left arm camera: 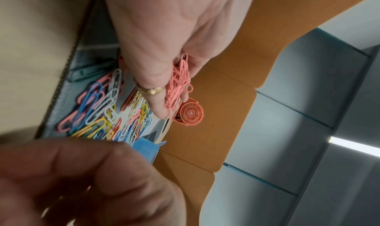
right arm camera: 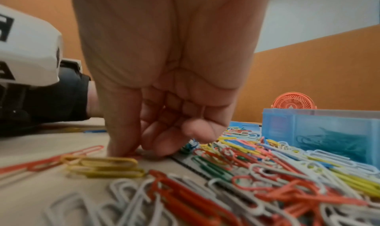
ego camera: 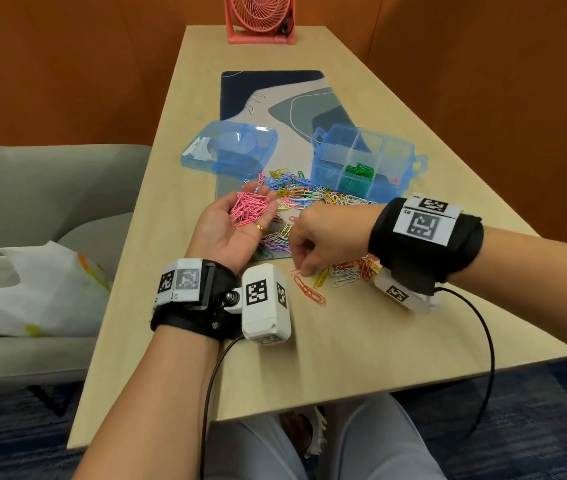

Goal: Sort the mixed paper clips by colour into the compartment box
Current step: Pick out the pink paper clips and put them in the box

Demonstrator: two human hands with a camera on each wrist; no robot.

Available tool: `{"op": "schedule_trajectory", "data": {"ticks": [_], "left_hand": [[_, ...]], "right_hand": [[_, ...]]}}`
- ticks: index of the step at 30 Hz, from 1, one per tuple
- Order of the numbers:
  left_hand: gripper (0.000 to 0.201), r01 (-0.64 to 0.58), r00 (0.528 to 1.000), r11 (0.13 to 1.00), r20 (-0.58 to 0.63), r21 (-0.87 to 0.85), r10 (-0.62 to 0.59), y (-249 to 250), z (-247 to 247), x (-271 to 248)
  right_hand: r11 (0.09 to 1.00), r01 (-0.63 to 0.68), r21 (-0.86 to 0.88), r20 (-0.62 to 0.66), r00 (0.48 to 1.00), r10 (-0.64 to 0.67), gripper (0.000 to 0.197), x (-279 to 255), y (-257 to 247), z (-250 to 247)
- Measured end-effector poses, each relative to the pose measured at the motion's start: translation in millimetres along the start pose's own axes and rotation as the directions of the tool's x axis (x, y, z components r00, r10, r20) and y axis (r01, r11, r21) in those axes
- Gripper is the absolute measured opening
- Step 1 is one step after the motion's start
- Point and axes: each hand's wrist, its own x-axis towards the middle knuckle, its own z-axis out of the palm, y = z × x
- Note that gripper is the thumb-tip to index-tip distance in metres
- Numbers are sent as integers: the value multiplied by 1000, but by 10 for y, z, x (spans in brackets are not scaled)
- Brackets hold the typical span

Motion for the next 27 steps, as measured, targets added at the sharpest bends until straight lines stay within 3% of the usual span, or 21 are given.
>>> {"op": "schedule_trajectory", "data": {"ticks": [11,15,17,20,27], "left_hand": [[34,-31,998,999,-53,-8,30,26,-47,25],[33,-30,998,1000,-51,-7,29,28,-52,26],[32,-30,998,999,-47,-10,30,27,-54,26],[30,-28,999,1000,-46,-13,27,30,-58,41],[32,-29,999,999,-47,-44,27,17,-40,26]], "right_hand": [[1000,-9,-3,35,999,9,6,-4,-31,-22],[1000,-10,-20,-67,998,9,15,-20,-10,-123],[998,-6,-58,-118,993,-1,26,-21,-2,-164],[991,5,-133,-80,997,-16,39,-11,-14,-175],[961,-73,-268,-96,994,49,41,7,109,-211]]}}
